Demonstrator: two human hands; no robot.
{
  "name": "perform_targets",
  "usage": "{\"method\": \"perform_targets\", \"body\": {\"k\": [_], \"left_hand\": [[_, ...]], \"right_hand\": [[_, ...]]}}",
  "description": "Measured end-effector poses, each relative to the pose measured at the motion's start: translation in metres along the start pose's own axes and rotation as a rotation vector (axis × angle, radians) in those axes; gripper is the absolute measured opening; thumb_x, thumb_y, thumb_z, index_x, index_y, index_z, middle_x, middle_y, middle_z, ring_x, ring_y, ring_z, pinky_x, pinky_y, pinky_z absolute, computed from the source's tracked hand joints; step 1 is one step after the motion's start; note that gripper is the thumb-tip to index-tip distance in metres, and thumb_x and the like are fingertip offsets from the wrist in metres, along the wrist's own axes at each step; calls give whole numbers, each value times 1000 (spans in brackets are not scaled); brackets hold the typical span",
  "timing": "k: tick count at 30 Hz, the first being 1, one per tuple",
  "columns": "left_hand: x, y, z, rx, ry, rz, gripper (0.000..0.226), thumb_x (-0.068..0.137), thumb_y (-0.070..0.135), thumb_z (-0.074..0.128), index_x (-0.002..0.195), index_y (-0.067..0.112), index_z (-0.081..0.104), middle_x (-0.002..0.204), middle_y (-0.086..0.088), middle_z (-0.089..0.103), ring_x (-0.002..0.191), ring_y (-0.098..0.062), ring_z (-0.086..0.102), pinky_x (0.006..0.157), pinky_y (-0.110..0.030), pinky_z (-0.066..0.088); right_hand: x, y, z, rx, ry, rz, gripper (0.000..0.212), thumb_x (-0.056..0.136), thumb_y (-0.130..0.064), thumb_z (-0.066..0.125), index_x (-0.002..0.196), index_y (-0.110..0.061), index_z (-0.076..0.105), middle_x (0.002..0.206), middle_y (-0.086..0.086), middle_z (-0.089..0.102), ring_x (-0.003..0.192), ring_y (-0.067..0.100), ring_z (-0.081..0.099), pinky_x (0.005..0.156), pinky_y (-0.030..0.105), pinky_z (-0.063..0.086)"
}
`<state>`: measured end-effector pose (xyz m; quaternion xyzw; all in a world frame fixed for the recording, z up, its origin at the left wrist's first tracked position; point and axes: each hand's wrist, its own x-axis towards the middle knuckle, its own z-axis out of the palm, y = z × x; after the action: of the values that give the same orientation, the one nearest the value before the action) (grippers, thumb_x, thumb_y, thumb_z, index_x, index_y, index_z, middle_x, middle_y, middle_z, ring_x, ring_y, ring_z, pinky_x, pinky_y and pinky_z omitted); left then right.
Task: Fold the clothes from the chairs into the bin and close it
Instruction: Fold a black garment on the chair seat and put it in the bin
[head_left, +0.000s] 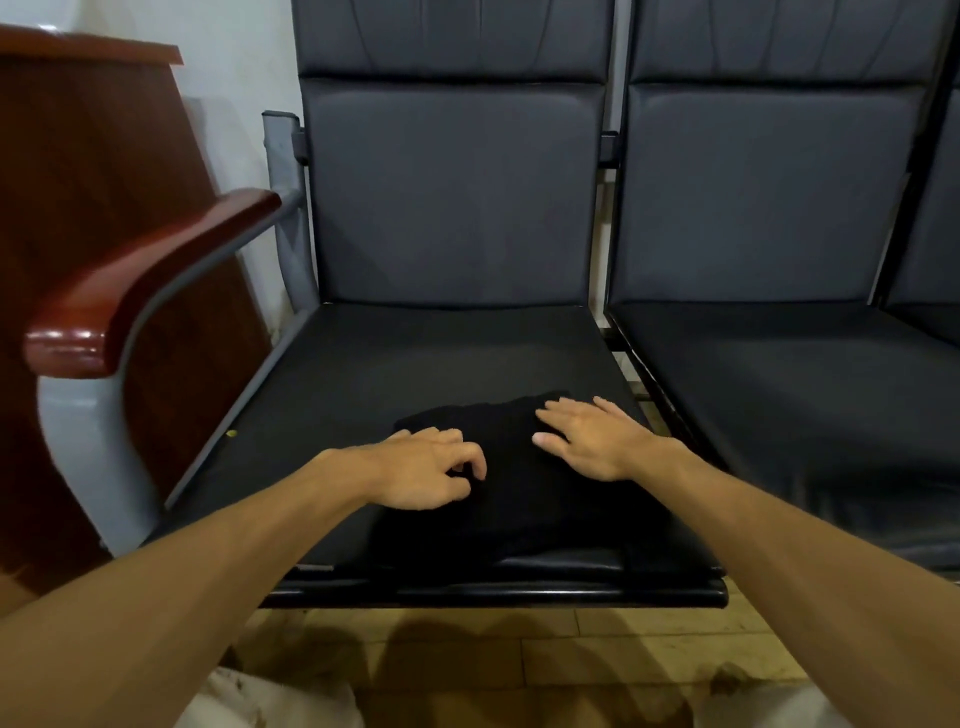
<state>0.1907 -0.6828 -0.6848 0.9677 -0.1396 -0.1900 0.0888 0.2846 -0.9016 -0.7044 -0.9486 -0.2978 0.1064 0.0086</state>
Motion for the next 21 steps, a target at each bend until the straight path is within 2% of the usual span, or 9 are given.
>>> {"method": "perform_targets", "body": {"k": [2, 5, 7, 8, 11, 13, 15, 18, 21], "left_hand": [[-7, -7, -3, 55, 51, -7, 19, 97, 24, 41, 110, 32, 53, 105, 14, 47, 106, -10, 47, 90, -32, 35], [-12, -12, -1, 21, 139, -115, 17, 93, 12, 41, 98, 22, 54, 101, 9, 52, 93, -14, 52, 81, -32, 42], [-14, -15, 0, 18, 253, -250, 12, 94, 16, 42, 100, 17, 53, 107, 1, 54, 95, -19, 54, 81, -34, 44], [-14, -18, 0, 69, 307, -326, 15, 95, 21, 44, 106, 16, 52, 114, -3, 53, 101, -23, 55, 86, -36, 45], [-14, -29, 7, 233, 297, -582, 52, 97, 48, 42, 132, 10, 42, 134, -10, 44, 122, -28, 48, 100, -41, 39], [-14, -33, 11, 216, 212, -684, 74, 94, 64, 34, 140, 7, 38, 142, -14, 40, 130, -30, 43, 106, -42, 34], [-10, -36, 11, 145, 120, -725, 82, 92, 70, 30, 143, 7, 39, 147, -15, 37, 135, -31, 37, 110, -42, 28], [-6, -36, 8, -61, 89, -734, 67, 94, 62, 39, 139, 12, 47, 149, -15, 35, 134, -32, 37, 111, -41, 29], [2, -25, 10, -229, 202, -715, 55, 97, 45, 46, 137, 8, 40, 146, -16, 27, 127, -33, 41, 104, -43, 38]], "right_hand": [[3, -6, 5, -83, -108, 1, 58, 104, -47, 19, 155, -21, 15, 163, -3, 7, 149, 14, 1, 116, 49, -15], [6, -15, 8, -90, -120, 1, 57, 104, -47, 18, 154, -20, 17, 163, -1, 7, 150, 15, 0, 111, 53, -23], [8, -19, 7, -97, -64, 36, 58, 102, -49, 27, 152, -19, 25, 161, 1, 16, 149, 19, 5, 114, 53, -16], [7, -21, 7, -154, 12, 83, 59, 100, -51, 34, 149, -18, 32, 157, 5, 24, 148, 24, 12, 116, 53, -7], [-2, -28, 2, -296, 242, 293, 67, 89, -61, 50, 135, -12, 45, 137, 12, 42, 129, 31, 34, 108, 48, 23], [-7, -30, 1, -264, 232, 373, 74, 85, -66, 50, 133, -9, 45, 136, 13, 45, 129, 32, 36, 107, 46, 25], [-12, -29, 2, -246, 153, 424, 79, 87, -69, 45, 135, -7, 43, 139, 14, 45, 133, 34, 34, 109, 47, 23], [-14, -28, 5, -229, 76, 469, 77, 88, -71, 39, 134, -10, 47, 141, 14, 46, 134, 34, 33, 110, 47, 22], [-8, -33, 3, -193, 4, 470, 65, 90, -67, 41, 127, -16, 56, 140, 14, 46, 134, 34, 33, 109, 47, 20]]}}
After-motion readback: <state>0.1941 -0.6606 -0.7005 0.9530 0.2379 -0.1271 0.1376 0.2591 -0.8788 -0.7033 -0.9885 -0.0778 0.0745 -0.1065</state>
